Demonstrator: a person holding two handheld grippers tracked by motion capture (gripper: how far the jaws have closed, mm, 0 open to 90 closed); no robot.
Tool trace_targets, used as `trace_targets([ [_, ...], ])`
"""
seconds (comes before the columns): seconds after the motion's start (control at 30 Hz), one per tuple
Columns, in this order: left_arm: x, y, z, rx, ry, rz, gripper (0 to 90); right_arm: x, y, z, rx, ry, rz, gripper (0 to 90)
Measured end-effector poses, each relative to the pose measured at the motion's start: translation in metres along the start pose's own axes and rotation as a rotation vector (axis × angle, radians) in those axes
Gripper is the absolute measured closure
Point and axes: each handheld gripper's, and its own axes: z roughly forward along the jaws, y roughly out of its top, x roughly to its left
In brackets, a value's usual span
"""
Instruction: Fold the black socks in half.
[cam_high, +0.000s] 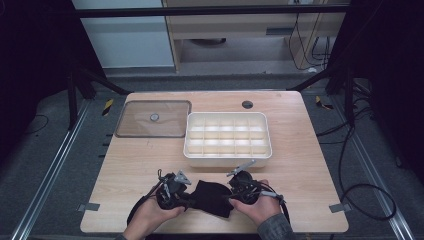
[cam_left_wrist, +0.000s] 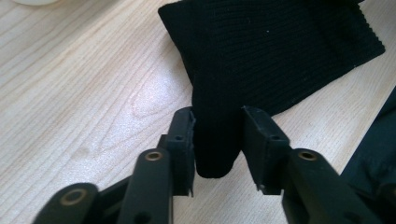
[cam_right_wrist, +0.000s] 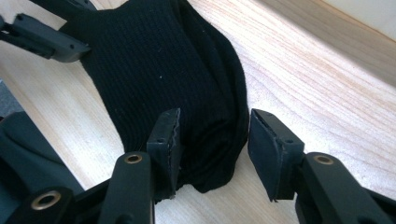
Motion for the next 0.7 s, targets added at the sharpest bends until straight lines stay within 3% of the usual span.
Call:
trace_targets([
  [0.07, 0.001, 0.000, 0.000, 0.001, -0.007, -0.003, 69.3, 0.001, -0.001, 0.000, 0.008, -0.001, 0.001, 56.3],
  [0.17, 0.002, -0.001, 0.000, 0.002, -0.015, 0.003, 74.9, 0.000, -0.003, -0.001, -0.004, 0.004, -0.001, 70.8],
  [0.23, 0.002, -0.001, 0.000, 0.007, -0.021, 0.007, 78.4, 0.000, -0.003, 0.000, -0.005, 0.002, -0.004, 75.7],
  [0.7, 0.012, -0.005, -0.008, -0.006, -0.015, -0.004, 80.6, 0.001, 0.000, 0.005, -0.003, 0.034, -0.007, 82.5],
])
